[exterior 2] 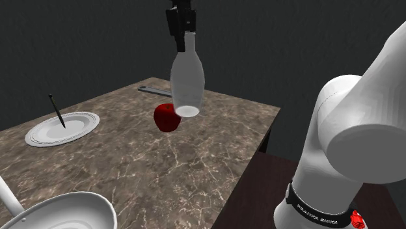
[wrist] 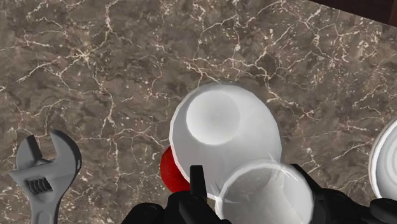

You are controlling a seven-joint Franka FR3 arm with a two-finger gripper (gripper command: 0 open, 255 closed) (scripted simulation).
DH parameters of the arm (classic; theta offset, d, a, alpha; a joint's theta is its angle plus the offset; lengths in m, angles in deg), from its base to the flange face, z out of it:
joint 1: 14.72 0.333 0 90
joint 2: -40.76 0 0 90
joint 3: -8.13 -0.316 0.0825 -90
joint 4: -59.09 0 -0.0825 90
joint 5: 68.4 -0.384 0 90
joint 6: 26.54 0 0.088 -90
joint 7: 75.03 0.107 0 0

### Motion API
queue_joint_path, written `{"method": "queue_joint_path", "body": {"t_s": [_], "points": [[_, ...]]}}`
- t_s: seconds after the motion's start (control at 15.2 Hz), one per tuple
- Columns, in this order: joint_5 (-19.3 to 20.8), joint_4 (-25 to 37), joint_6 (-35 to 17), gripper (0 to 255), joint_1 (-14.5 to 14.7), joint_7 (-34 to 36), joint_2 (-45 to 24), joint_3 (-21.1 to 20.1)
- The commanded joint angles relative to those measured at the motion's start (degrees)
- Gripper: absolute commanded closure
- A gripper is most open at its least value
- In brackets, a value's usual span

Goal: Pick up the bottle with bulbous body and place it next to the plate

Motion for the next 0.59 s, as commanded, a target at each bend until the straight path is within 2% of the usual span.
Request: {"method": "queue_joint_path", "body": {"t_s": [0.0, 0.53], "points": [[-0.1, 1.7, 1.7, 255, 0.0, -0.1, -0.1, -0.1], [-0.4, 8.8, 7.7, 255, 0.2, -0.3, -1.1, -0.3]]}}
